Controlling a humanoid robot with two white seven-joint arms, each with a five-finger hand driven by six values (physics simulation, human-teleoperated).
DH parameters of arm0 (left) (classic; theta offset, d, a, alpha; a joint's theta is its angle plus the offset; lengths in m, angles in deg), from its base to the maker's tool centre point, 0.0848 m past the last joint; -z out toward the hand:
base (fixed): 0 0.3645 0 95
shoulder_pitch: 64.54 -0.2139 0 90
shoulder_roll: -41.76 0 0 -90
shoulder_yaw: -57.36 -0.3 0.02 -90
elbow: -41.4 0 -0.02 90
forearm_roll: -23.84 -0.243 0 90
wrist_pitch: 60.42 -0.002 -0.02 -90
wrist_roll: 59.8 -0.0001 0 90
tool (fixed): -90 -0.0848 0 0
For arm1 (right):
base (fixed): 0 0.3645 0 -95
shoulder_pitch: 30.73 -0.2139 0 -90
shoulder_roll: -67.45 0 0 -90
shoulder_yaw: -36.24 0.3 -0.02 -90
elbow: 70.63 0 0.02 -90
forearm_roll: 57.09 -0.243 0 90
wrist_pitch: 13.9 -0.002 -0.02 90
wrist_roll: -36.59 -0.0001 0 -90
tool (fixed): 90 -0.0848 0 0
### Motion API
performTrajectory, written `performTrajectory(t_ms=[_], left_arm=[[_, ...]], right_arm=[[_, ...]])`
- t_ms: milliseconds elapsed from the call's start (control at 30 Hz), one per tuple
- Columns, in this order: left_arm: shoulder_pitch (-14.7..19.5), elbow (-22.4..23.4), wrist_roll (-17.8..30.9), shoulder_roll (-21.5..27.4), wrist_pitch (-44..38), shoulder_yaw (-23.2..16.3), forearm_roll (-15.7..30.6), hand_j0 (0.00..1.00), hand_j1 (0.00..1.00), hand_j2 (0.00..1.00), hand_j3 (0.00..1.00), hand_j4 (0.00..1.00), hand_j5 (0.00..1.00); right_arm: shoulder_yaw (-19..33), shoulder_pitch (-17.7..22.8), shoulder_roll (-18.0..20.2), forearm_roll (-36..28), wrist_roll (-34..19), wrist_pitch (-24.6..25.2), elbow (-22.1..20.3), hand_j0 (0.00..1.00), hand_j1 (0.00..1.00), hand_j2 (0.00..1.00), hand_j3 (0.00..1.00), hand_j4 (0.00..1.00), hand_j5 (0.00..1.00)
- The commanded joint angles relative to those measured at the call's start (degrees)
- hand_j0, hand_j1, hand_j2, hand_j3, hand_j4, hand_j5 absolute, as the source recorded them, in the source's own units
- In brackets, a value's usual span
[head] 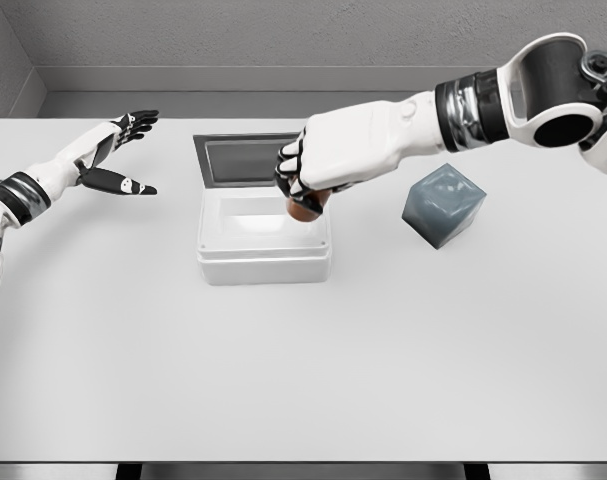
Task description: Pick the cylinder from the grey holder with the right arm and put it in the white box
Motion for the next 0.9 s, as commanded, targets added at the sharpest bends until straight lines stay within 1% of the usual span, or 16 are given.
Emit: performTrajectory(t_ms=[0, 100, 233, 400, 567, 600, 700, 733, 867], left_arm=[[0.0, -0.07, -0.01, 0.02, -0.08, 0.19, 0.42, 1.0, 1.0, 1.0, 1.0, 1.0, 1.0], [0.0, -0.07, -0.01, 0.11, -0.08, 0.19, 0.42, 1.0, 1.0, 1.0, 1.0, 1.0, 1.0], [0.0, -0.07, -0.01, 0.11, -0.08, 0.19, 0.42, 1.0, 1.0, 1.0, 1.0, 1.0, 1.0], [0.0, -0.07, -0.01, 0.02, -0.17, 0.11, 0.42, 1.0, 1.0, 1.0, 1.0, 1.0, 1.0], [0.0, -0.07, -0.01, 0.02, -0.17, 0.11, 0.42, 1.0, 1.0, 1.0, 1.0, 1.0, 1.0], [0.0, -0.07, -0.01, 0.02, -0.17, 0.11, 0.42, 1.0, 1.0, 1.0, 1.0, 1.0, 1.0], [0.0, -0.07, -0.01, 0.02, -0.17, 0.11, 0.42, 1.0, 1.0, 1.0, 1.0, 1.0, 1.0], [0.0, -0.07, -0.01, 0.02, -0.17, 0.11, 0.42, 1.0, 1.0, 1.0, 1.0, 1.0, 1.0], [0.0, 0.02, -0.01, 0.02, -0.17, 0.11, 0.42, 1.0, 1.0, 1.0, 1.0, 1.0, 1.0]], right_arm=[[0.15, 0.0, -0.47, 0.03, 0.04, 0.13, 0.69, 0.34, 0.34, 0.34, 0.34, 0.34, 0.34], [0.06, 0.88, -1.7, 0.91, -0.04, 0.13, 2.36, 0.34, 0.34, 0.34, 0.34, 0.34, 0.34], [0.15, 0.97, -1.7, 1.0, -0.04, 0.13, 2.53, 0.34, 0.34, 0.34, 0.34, 0.34, 0.34], [0.06, 1.14, -3.1, 1.09, -0.04, 0.13, 4.56, 0.34, 0.34, 0.34, 0.34, 0.34, 0.34], [0.06, 1.41, -3.28, 1.09, -0.13, 0.13, 5.08, 0.34, 0.34, 0.34, 0.34, 0.34, 0.34], [0.06, 1.58, -3.28, 1.18, -0.13, 0.13, 5.96, 0.34, 0.34, 0.34, 0.34, 0.34, 0.34], [0.15, 1.67, -3.72, 1.88, -0.22, 0.13, 6.31, 0.34, 0.34, 0.34, 0.34, 0.34, 0.34], [0.15, 1.67, -4.16, 1.97, -0.22, 0.13, 7.02, 0.34, 0.34, 0.34, 0.34, 0.34, 0.34], [0.15, 1.76, -4.16, 2.06, -0.22, 0.13, 7.19, 0.34, 0.34, 0.34, 0.34, 0.34, 0.34]])
